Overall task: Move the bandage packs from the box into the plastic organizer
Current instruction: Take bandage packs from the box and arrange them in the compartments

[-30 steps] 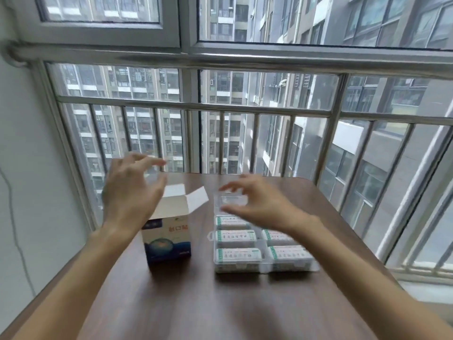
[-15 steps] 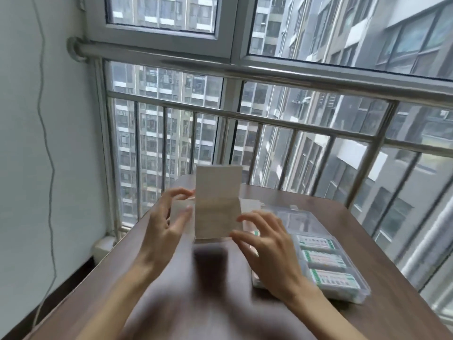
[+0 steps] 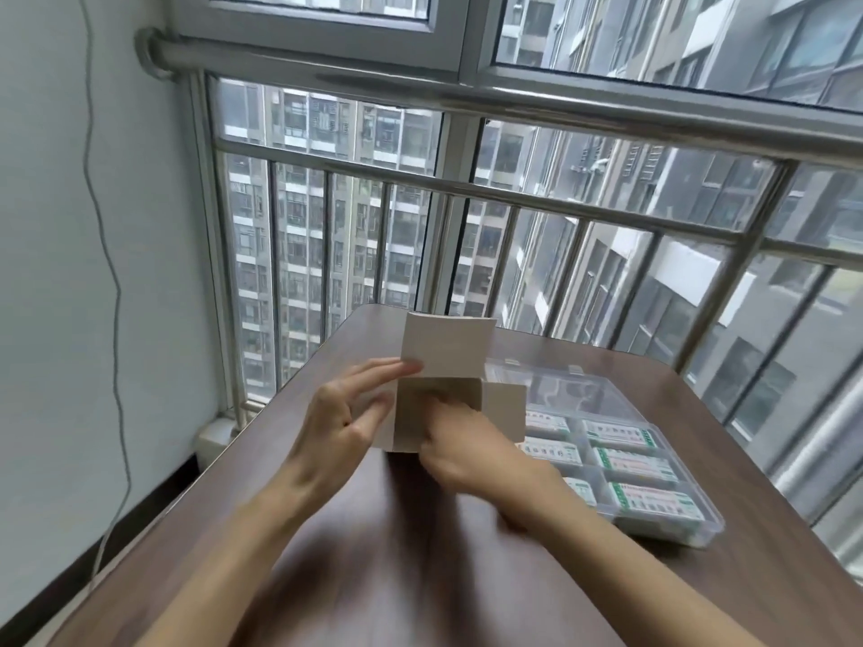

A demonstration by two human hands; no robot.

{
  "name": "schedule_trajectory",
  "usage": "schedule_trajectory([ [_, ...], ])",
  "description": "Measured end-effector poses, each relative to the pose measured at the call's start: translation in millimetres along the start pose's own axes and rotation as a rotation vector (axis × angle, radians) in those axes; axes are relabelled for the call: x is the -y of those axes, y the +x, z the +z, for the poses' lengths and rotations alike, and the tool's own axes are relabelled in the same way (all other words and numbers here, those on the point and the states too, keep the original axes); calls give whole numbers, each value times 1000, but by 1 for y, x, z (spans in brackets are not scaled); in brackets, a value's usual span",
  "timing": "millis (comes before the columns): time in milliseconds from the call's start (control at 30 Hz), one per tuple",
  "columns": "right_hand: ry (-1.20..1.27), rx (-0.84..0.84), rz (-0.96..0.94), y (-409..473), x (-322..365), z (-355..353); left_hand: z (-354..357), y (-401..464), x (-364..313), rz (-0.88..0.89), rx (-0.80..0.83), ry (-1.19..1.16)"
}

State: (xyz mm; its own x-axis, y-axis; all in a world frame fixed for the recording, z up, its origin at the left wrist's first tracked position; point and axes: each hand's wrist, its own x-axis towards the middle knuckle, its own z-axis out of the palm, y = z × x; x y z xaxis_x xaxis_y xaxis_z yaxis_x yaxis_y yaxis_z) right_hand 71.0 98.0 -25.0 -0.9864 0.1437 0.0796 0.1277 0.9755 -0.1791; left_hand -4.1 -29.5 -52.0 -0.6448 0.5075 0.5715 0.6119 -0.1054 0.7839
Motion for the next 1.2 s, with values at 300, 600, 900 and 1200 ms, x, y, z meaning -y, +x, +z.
schedule_trajectory([
  [300,56,258,115,52,-6,19,-4,2,-1,-89,-34,-115],
  [600,85,254,65,40,-1,8,-5,2,3,-64,-37,-65],
  [900,140,151,-153,2,-6,-18,-6,2,-5,-39,-58,-41],
  [1200,354,-229,-172,-11,-11,-32,-5,7,-21,-136,-64,-185],
])
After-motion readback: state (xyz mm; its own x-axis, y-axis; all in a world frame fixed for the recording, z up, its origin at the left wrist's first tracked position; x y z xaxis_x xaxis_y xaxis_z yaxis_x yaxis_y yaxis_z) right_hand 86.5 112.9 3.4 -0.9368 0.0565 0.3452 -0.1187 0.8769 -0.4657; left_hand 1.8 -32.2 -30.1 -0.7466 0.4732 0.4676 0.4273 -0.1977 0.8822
